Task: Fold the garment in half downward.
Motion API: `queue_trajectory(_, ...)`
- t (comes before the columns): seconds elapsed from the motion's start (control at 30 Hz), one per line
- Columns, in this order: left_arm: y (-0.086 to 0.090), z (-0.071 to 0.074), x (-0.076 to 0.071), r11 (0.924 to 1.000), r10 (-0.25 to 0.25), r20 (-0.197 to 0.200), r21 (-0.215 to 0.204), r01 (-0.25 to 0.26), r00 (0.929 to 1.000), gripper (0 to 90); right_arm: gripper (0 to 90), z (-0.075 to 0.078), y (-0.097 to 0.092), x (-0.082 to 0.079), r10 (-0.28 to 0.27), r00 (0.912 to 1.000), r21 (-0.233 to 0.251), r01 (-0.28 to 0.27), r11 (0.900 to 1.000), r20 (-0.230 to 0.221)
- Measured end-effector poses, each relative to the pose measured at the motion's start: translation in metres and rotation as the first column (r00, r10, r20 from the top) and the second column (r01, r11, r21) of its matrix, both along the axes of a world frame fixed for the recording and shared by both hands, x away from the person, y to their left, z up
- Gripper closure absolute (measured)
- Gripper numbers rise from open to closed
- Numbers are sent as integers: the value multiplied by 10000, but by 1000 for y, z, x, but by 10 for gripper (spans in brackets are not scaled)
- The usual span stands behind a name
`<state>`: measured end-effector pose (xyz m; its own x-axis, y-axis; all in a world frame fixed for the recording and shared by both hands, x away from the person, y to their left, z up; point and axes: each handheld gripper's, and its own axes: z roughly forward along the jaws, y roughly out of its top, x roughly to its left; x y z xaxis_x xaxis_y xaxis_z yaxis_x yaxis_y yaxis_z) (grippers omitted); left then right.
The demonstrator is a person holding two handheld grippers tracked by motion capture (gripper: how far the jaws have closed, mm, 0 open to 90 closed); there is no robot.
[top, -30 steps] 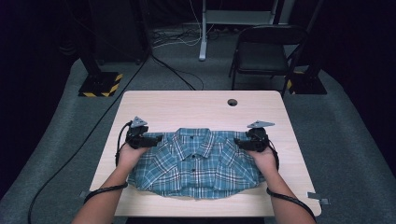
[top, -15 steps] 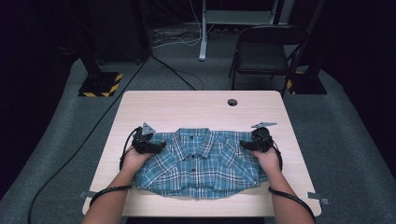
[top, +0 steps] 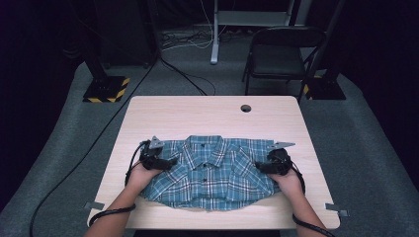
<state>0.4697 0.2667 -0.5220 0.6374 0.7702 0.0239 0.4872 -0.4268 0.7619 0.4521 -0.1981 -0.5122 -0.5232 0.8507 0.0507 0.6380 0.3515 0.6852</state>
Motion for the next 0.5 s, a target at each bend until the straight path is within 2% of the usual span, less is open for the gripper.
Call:
queue_trajectory(0.07, 0, -1, -1, 10000, 50, 84, -78, -49, 10000, 126, 320, 7, -1, -5, -68, 9999, -29, 68, 10000, 124)
queue_trajectory(0.13, -1, -1, -1, 10000, 40, 107, -17, -40, 9999, 126, 311, 19, 0, -11, 123, 9992, 568, -144, 9983, 373)
queue_trajectory(0.17, 0, -1, -1, 10000, 38, 103, -35, -37, 9999, 126, 306, 23, 1, -14, 375, 9980, 880, -418, 9952, 507)
queue_trajectory(0.2, 0, -1, -1, 10000, 32, 105, -49, -31, 9999, 126, 297, 25, 7, -18, 930, 9946, 1242, -980, 9874, 452)
queue_trajectory(0.27, 0, -1, -1, 10000, 32, 91, -60, -31, 10000, 126, 291, 19, 13, -20, 1207, 9925, 1051, -1221, 9869, 197)
queue_trajectory(0.33, 0, -1, -1, 10000, 22, 72, -76, -22, 10000, 126, 283, 6, 19, -20, 1553, 9876, 424, -1543, 9871, -211)
queue_trajectory(0.37, 0, -1, -1, 10000, 19, 64, -78, -18, 10000, 126, 280, 0, 20, -22, 1679, 9858, 77, -1678, 9858, -82)
queue_trajectory(0.4, 0, -1, -1, 9999, 28, 47, -120, -27, 10000, 125, 279, -2, 21, -25, 1844, 9827, -132, -1842, 9828, 188)
queue_trajectory(0.5, 1, -1, 0, 9998, 11, -4, -198, -11, 10000, 125, 286, 7, 20, -27, 1738, 9847, -293, -1741, 9843, -121)
